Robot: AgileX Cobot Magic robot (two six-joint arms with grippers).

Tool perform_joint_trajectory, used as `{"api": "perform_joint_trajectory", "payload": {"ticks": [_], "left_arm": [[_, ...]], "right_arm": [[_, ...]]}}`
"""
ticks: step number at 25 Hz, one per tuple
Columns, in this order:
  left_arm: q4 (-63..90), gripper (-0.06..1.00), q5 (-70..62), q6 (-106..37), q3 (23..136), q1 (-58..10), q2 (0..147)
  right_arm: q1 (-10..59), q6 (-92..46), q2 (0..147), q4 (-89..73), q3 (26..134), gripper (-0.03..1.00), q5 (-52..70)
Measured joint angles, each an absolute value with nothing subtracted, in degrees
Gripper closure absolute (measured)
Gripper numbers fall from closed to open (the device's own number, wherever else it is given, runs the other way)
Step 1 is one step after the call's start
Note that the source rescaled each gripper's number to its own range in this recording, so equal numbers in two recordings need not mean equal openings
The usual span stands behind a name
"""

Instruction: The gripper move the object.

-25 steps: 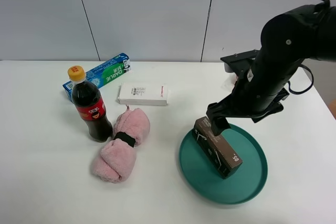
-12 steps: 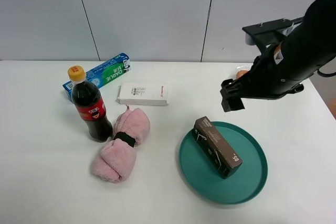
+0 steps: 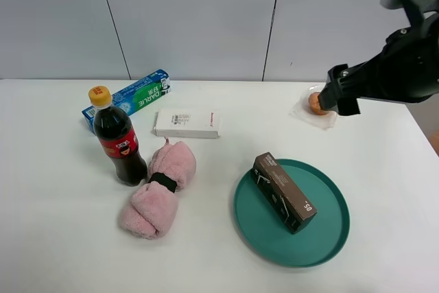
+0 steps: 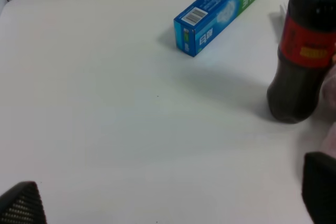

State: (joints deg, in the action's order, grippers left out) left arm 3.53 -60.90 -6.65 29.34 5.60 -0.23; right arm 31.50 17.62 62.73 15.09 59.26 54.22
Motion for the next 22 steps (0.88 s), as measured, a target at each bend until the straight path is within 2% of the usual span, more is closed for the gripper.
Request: {"api": "perform_joint_trajectory", "payload": {"ticks": [15,22], "left_arm": [[3.5,-0.06,-60.9,-6.6,29.3,5.6,-0.2],[3.5,-0.06,-60.9,-6.6,29.3,5.6,-0.2]], "right_arm": [[31.4,26.4,47.0,25.5,59.3,0.08,68.3],[31.4,27.0,43.2,26.6,59.3,0.08,69.8]]}}
